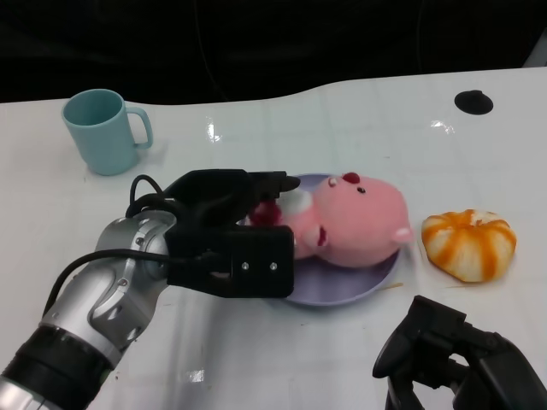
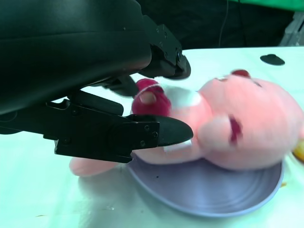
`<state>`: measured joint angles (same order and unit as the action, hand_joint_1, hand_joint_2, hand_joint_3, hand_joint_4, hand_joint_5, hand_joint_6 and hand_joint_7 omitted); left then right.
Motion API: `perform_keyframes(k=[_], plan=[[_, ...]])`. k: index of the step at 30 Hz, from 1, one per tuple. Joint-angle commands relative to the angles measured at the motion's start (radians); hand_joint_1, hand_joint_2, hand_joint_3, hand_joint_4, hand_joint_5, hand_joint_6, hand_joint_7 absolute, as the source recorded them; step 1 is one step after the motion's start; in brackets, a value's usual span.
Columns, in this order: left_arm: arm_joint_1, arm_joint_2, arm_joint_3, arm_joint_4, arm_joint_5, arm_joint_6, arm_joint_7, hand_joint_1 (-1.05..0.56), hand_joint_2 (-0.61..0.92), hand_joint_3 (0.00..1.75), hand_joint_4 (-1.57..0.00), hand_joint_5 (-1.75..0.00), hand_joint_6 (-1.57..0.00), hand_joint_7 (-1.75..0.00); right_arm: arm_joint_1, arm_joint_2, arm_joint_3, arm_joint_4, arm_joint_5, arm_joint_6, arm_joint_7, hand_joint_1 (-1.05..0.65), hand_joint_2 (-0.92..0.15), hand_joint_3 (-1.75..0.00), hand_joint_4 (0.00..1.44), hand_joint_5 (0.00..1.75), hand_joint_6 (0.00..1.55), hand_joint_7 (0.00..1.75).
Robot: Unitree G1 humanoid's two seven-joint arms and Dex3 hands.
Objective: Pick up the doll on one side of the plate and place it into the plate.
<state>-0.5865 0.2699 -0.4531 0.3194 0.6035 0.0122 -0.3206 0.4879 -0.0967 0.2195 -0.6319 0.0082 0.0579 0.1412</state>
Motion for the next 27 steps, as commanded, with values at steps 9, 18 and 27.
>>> perform_keyframes(k=[9,18,27], plan=[[0.032,0.093,0.033,-0.165,0.003,-0.01,-0.075,-1.03,0.92,0.54,0.0,0.0,-0.02,0.0,-0.002,0.0,-0.005,-0.018,0.009,0.016,-0.007,0.03,-0.45,-1.31,0.66,1.75,0.57,1.5],[0.198,0.164,0.181,-0.361,-0.175,-0.061,-0.1,-0.97,0.92,0.52,-0.06,-0.03,-0.05,-0.02,-0.006,-0.003,-0.007,-0.013,0.007,0.01,-0.007,0.02,-0.46,-1.29,0.66,1.75,0.58,1.5],[0.425,0.117,0.347,-0.483,-0.447,-0.123,-0.067,-0.78,0.92,0.26,-0.32,-0.23,-0.3,-0.1,-0.007,-0.004,-0.007,-0.008,0.007,0.007,-0.006,0.03,-0.47,-1.29,0.66,1.75,0.58,1.5]])
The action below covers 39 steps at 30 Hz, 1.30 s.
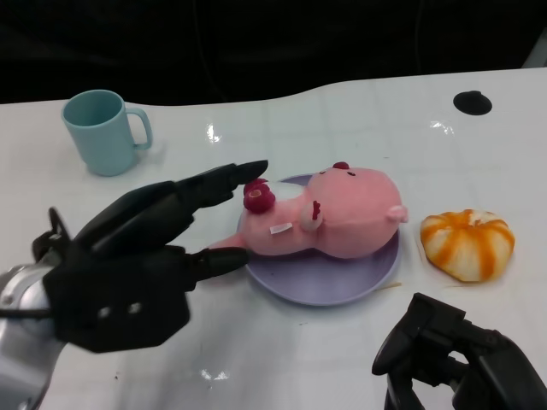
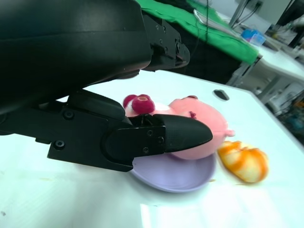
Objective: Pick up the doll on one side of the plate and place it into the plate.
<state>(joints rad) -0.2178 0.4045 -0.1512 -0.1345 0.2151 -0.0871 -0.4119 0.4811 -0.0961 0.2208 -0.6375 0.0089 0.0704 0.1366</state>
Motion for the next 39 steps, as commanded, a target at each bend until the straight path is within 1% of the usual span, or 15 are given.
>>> perform_keyframes(k=[1,3,5,8,10,11,12,13,14,15,18,21,26,32,39], plan=[[0.083,-0.027,0.061,-0.04,-0.084,-0.036,0.03,-0.76,0.92,0.24,-0.33,-0.28,-0.33,-0.09,-0.001,-0.004,-0.008,-0.001,0.009,-0.005,0.0,0.03,-0.47,-1.29,0.66,1.75,0.58,1.5],[0.126,-0.043,0.084,-0.054,-0.119,-0.059,0.04,-0.65,0.92,0.19,-0.32,-0.54,-0.44,-0.08,-0.002,-0.003,-0.007,-0.001,0.01,-0.005,0.0,0.03,-0.47,-1.29,0.66,1.75,0.58,1.5],[0.18,-0.062,0.104,-0.065,-0.153,-0.088,0.052,-0.54,0.92,0.17,-0.33,-0.69,-0.52,-0.09,-0.002,-0.002,-0.006,-0.002,0.009,-0.004,-0.002,0.03,-0.46,-1.29,0.66,1.75,0.58,1.5],[0.25,-0.091,0.129,-0.089,-0.224,-0.089,0.049,-0.38,0.92,0.15,-0.43,-0.81,-0.63,-0.14,-0.002,-0.002,-0.005,-0.003,0.007,-0.002,-0.003,0.03,-0.47,-1.29,0.66,1.75,0.58,1.5],[0.298,-0.112,0.146,-0.13,-0.302,-0.017,0.04,-0.28,0.92,0.17,-0.49,-0.87,-0.71,-0.18,-0.003,-0.003,-0.005,-0.001,0.006,-0.006,-0.002,0.03,-0.47,-1.29,0.66,1.75,0.58,1.49],[0.315,-0.119,0.153,-0.154,-0.342,0.035,0.036,-0.21,0.87,0.3,-0.53,-0.94,-0.77,-0.22,-0.004,-0.004,-0.005,0.001,0.006,-0.008,-0.001,0.03,-0.47,-1.29,0.66,1.75,0.58,1.49],[0.331,-0.125,0.161,-0.182,-0.387,0.097,0.036,-0.13,0.71,0.67,-0.6,-1.02,-0.83,-0.31,-0.006,-0.003,-0.006,0.003,0.007,-0.009,-0.001,0.03,-0.47,-1.29,0.66,1.75,0.58,1.49],[0.34,-0.128,0.166,-0.203,-0.417,0.142,0.037,-0.09,0.62,0.89,-0.65,-1.07,-0.86,-0.39,-0.007,-0.003,-0.006,0.003,0.008,-0.008,0.0,0.03,-0.47,-1.29,0.66,1.75,0.58,1.49],[0.354,-0.132,0.173,-0.231,-0.446,0.196,0.046,-0.07,0.57,1.02,-0.68,-1.09,-0.87,-0.45,-0.009,-0.002,-0.006,0.004,0.009,-0.007,0.0,0.03,-0.47,-1.28,0.66,1.75,0.58,1.49],[0.365,-0.136,0.18,-0.257,-0.468,0.242,0.056,-0.05,0.53,1.15,-0.76,-1.19,-0.9,-0.62,-0.01,-0.002,-0.005,0.006,0.01,-0.007,0.0,0.03,-0.47,-1.29,0.66,1.75,0.58,1.5],[0.403,-0.147,0.199,-0.347,-0.536,0.401,0.094,-0.03,0.53,1.27,-0.77,-1.49,-0.81,-1.1,-0.014,-0.001,-0.003,0.012,0.006,-0.011,-0.001,0.03,-0.46,-1.29,0.67,1.75,0.58,1.5],[0.439,-0.147,0.208,-0.403,-0.569,0.486,0.112,-0.04,0.55,1.25,-0.74,-1.68,-0.72,-1.38,-0.013,-0.001,-0.003,0.009,0.008,-0.005,-0.001,0.04,-0.46,-1.3,0.67,1.75,0.58,1.49],[0.48,-0.153,0.214,-0.437,-0.58,0.533,0.132,-0.06,0.59,1.17,-0.77,-1.74,-0.7,-1.48,-0.009,-0.006,-0.008,0.011,0.007,-0.011,0.001,0.03,-0.45,-1.31,0.66,1.75,0.58,1.49],[0.499,-0.17,0.19,-0.378,-0.551,0.468,0.112,-0.05,0.58,1.15,-0.79,-1.75,-0.71,-1.52,-0.007,-0.014,-0.028,0.023,0.022,-0.019,0.011,0.05,-0.42,-1.36,0.67,1.75,0.58,1.49],[0.47,-0.182,0.171,-0.254,-0.544,0.37,0.07,-0.05,0.48,1.32,-0.87,-1.75,-0.77,-1.58,-0.003,-0.02,-0.051,0.048,0.037,-0.045,0.03,0.09,-0.41,-1.37,0.68,1.75,0.59,1.49]])
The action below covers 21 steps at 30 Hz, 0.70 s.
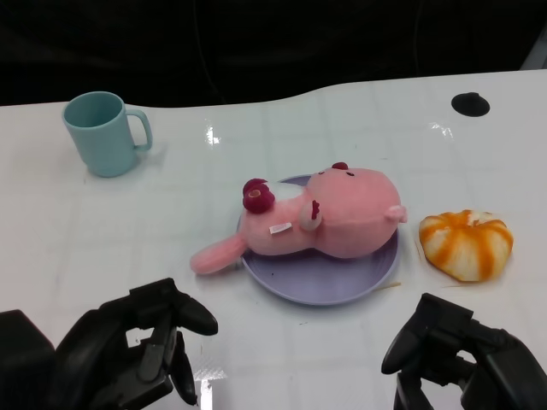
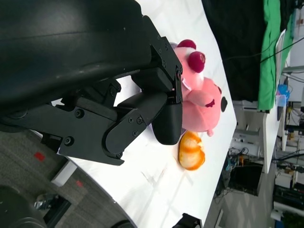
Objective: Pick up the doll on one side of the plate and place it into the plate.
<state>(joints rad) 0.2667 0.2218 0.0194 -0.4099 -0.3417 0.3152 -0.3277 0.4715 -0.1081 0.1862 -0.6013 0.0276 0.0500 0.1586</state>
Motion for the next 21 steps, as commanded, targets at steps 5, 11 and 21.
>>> perform_keyframes(k=[5,11,21], plan=[[-0.011,0.003,-0.005,0.044,0.011,-0.073,-0.033,-0.06,0.45,1.36,-0.87,-1.75,-0.78,-1.58,0.012,-0.006,-0.019,0.032,0.02,-0.053,0.012,0.1,-0.4,-1.36,0.68,1.75,0.6,1.49],[-0.01,0.006,-0.007,0.074,0.011,-0.119,-0.057,-0.06,0.45,1.38,-0.87,-1.75,-0.78,-1.6,0.011,-0.006,-0.016,0.043,0.02,-0.065,0.014,0.08,-0.4,-1.37,0.69,1.75,0.61,1.49],[-0.01,0.004,-0.013,0.078,0.013,-0.133,-0.066,-0.09,0.45,1.36,-0.86,-1.75,-0.77,-1.59,0.009,-0.011,-0.023,0.04,0.021,-0.063,0.016,0.08,-0.39,-1.39,0.7,1.74,0.62,1.49]])
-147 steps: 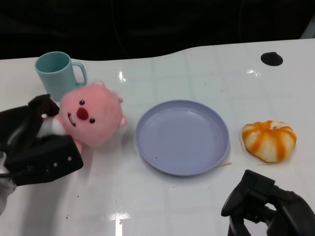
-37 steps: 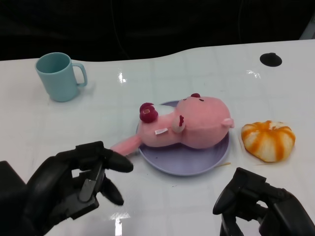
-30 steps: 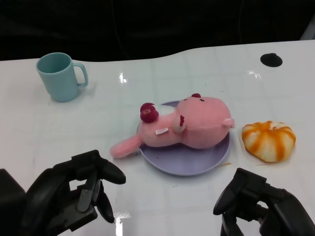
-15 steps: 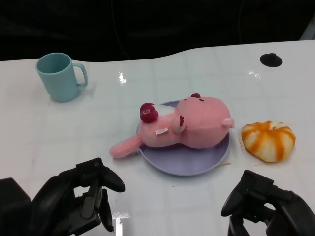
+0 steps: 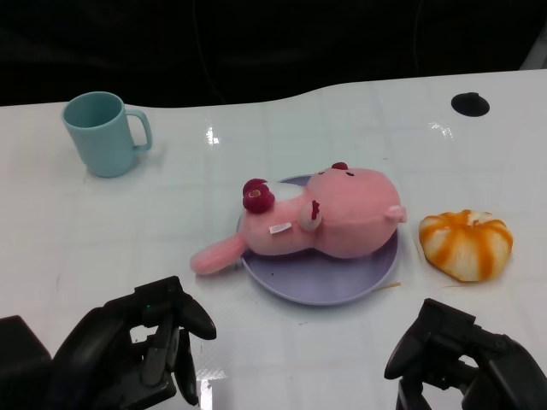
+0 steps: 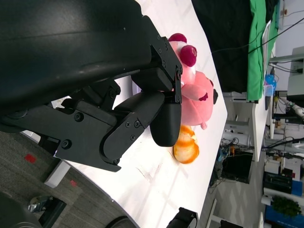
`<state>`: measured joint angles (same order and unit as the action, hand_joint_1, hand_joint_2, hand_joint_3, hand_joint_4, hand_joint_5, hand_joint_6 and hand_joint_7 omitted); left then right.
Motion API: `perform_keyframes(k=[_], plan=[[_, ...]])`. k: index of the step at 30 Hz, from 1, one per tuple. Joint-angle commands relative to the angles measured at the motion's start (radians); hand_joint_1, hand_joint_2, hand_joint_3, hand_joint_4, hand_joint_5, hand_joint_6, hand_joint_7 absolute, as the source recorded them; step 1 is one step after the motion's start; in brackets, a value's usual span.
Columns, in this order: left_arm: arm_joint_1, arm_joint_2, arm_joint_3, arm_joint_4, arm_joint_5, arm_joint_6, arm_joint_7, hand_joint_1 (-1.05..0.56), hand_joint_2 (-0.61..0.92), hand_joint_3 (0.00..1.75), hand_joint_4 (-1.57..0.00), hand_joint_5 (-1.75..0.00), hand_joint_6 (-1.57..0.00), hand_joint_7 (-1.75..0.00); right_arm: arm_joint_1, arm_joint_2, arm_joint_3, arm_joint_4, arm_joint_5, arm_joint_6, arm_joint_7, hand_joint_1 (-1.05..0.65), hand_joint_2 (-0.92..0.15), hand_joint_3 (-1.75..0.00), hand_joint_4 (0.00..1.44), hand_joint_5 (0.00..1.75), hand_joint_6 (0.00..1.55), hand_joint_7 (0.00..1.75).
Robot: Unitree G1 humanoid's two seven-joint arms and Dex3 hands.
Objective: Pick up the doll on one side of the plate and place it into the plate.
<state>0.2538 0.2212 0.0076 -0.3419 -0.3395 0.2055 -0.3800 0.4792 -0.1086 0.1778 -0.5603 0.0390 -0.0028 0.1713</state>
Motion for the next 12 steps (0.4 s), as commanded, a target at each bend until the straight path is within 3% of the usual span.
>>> perform_keyframes(k=[1,12], plan=[[0.003,0.004,-0.003,0.01,0.011,-0.026,-0.015,-0.08,0.45,1.36,-0.86,-1.75,-0.77,-1.59,0.001,-0.011,-0.017,-0.001,0.013,-0.009,0.005,0.08,-0.39,-1.39,0.7,1.74,0.62,1.49],[0.0,0.002,-0.004,0.017,0.008,-0.035,-0.026,-0.1,0.47,1.36,-0.86,-1.75,-0.76,-1.6,0.002,-0.011,-0.025,-0.012,0.012,0.007,0.009,0.04,-0.38,-1.38,0.69,1.75,0.62,1.49]])
